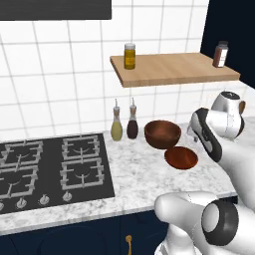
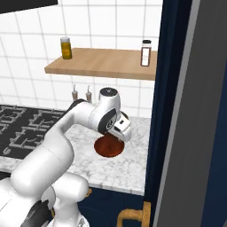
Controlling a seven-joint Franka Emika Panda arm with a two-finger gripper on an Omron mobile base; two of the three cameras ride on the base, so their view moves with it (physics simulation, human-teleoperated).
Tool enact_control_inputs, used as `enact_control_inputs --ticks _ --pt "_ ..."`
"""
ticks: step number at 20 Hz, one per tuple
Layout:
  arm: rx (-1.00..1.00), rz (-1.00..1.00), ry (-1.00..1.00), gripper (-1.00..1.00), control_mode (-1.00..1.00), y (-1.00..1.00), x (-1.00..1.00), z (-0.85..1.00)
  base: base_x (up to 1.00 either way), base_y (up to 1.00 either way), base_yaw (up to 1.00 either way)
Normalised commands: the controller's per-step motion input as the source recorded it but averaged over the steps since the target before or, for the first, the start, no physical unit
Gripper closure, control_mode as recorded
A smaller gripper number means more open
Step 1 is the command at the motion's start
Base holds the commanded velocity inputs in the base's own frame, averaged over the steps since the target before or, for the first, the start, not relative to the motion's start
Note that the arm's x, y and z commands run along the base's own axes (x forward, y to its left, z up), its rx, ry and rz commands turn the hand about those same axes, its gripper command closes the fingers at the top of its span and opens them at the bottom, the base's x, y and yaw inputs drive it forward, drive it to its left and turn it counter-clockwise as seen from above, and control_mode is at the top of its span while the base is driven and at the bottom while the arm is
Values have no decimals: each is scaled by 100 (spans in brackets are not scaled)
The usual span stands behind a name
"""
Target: Pick up the bowls on the counter and stack them on top of one another in the open cabinet. Place the smaller bowl on top of the larger bowl.
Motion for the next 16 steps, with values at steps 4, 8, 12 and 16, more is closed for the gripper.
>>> enact_control_inputs --ticks 4,8,12,16 --pt "1 -11 0 -100 -100 -1 33 -57 0 0 0" --pt "0 -4 0 -100 -100 0 27 -53 0 0 0" --pt "0 -5 0 -100 -100 0 24 -57 0 0 0" --pt "0 -2 1 -100 -100 0 19 -50 0 0 0"
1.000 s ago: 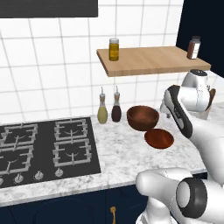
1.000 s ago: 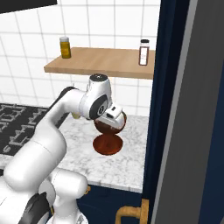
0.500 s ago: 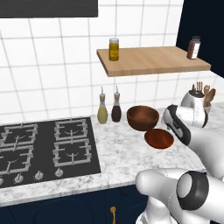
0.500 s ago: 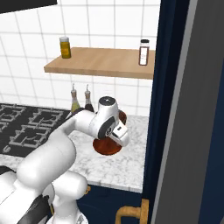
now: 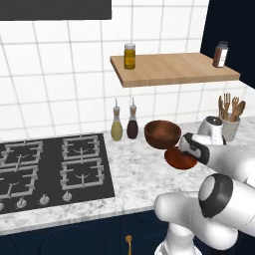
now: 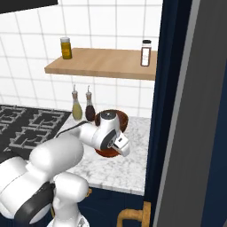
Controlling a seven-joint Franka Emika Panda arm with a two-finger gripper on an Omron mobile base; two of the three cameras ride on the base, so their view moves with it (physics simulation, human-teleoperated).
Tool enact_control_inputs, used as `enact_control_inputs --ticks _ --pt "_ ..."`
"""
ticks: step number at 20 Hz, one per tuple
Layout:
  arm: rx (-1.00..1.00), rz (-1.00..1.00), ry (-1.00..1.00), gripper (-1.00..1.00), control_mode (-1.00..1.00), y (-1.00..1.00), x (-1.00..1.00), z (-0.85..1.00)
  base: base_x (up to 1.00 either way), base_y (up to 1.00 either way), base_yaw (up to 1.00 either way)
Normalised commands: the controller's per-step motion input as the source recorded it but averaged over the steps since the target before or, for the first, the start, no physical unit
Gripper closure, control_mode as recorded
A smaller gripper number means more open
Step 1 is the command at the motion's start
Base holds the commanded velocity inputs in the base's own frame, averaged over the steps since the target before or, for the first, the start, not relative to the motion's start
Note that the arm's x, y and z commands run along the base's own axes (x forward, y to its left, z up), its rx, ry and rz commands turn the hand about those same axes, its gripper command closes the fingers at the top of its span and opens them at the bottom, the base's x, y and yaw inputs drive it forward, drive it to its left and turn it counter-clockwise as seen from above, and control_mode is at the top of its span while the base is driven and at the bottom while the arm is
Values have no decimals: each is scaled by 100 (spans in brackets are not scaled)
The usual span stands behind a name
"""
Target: Pick up the bowls on the counter and stack them on top of one another in the open cabinet. Place the smaller bowl on top of the larger bowl.
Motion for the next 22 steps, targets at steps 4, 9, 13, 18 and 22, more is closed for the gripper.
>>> enact_control_inputs --ticks 4,9,13,18,22 --pt "1 0 0 -100 -100 0 11 -45 0 0 0" --pt "8 0 4 -100 -100 -2 14 -39 0 0 0" --pt "10 0 13 -100 -100 -2 28 -6 0 0 0" --pt "0 0 1 100 -100 0 9 -4 0 0 0" --pt "0 0 0 100 -100 0 0 0 0 0 0"
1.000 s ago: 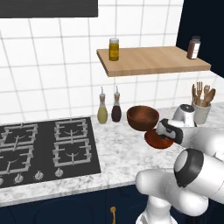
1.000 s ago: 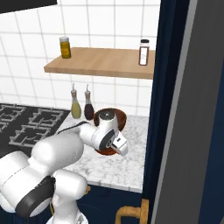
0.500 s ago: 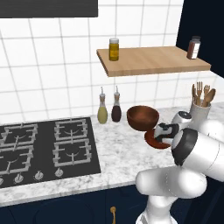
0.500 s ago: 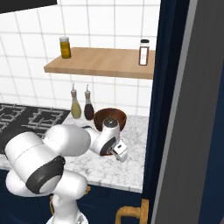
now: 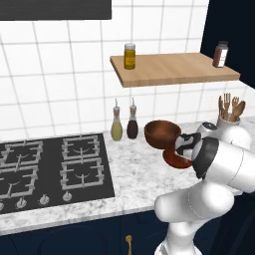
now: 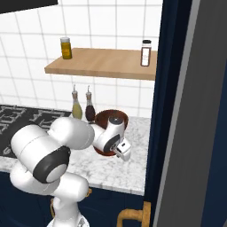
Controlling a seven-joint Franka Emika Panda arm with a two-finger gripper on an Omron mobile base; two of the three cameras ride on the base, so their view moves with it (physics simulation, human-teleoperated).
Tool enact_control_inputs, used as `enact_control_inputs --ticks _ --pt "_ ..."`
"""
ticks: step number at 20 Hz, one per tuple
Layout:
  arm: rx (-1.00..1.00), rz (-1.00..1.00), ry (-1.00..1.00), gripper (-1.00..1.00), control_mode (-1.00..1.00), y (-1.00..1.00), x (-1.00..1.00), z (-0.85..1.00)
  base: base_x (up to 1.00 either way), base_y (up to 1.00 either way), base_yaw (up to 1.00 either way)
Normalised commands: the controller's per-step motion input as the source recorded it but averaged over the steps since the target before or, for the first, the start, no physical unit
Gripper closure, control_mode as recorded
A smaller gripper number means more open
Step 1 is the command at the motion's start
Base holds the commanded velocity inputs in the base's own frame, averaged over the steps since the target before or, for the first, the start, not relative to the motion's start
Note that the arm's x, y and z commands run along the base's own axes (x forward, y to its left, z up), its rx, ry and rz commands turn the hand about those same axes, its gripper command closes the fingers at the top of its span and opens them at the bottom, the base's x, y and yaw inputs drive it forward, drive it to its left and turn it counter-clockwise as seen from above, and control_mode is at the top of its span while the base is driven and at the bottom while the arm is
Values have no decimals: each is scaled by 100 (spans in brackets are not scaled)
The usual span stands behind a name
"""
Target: Pick up the bowls on the counter and stack them on top of one another in the open cabinet. Place the smaller bowl on top of the larger bowl.
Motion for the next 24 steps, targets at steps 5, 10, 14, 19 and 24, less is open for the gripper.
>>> enact_control_inputs --ticks 5,10,14,19,24 --pt "1 -2 -1 100 -100 0 -6 40 0 0 0" --pt "5 -4 -16 100 -100 -9 -51 97 0 0 0" --pt "9 -8 -21 100 -100 -3 -40 100 0 0 0" --pt "8 -10 -20 100 -100 0 10 98 0 0 0" --pt "1 -10 0 100 -100 0 89 57 0 0 0"
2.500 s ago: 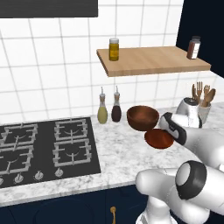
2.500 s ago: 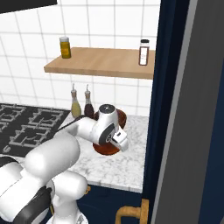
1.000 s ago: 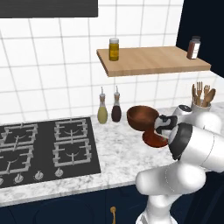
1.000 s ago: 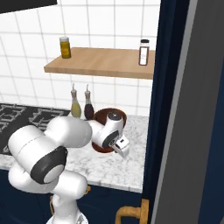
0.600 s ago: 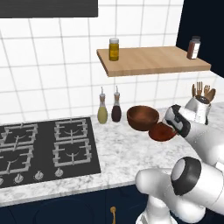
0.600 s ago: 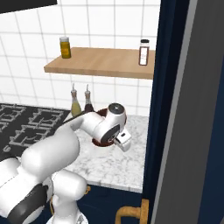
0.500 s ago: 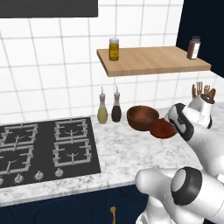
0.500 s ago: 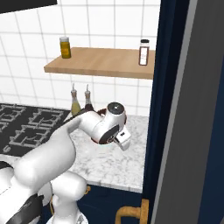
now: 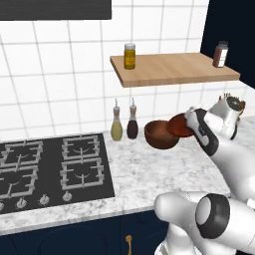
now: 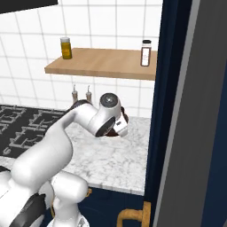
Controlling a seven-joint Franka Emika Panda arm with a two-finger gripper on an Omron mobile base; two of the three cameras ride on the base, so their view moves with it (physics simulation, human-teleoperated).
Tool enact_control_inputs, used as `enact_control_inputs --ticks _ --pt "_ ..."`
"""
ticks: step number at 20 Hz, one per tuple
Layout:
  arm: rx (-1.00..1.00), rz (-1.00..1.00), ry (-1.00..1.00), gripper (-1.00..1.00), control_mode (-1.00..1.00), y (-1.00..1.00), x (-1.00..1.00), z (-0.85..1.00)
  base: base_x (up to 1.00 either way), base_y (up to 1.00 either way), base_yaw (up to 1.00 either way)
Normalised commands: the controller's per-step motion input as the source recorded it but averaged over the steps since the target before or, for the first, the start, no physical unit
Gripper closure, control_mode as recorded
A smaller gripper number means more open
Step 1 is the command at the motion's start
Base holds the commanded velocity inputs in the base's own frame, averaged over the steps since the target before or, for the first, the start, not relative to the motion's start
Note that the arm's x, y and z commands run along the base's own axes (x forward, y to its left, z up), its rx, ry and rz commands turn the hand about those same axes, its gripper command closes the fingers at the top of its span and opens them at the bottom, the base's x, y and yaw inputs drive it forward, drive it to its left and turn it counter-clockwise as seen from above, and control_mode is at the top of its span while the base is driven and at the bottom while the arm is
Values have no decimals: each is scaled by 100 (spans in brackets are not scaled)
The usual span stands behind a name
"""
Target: Pick up the bowls on the counter and stack them on top of one another in the open cabinet. Place the smaller bowl on top of the larger bowl.
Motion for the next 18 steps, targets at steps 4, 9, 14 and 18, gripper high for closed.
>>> enact_control_inputs --ticks 4,9,14,18 --pt "0 0 16 100 -100 1 91 -5 0 0 0" --pt "0 0 10 100 -100 3 51 -36 0 0 0" --pt "3 0 0 100 -100 15 45 -36 0 0 0" --pt "8 0 0 100 -100 24 39 -45 0 0 0"
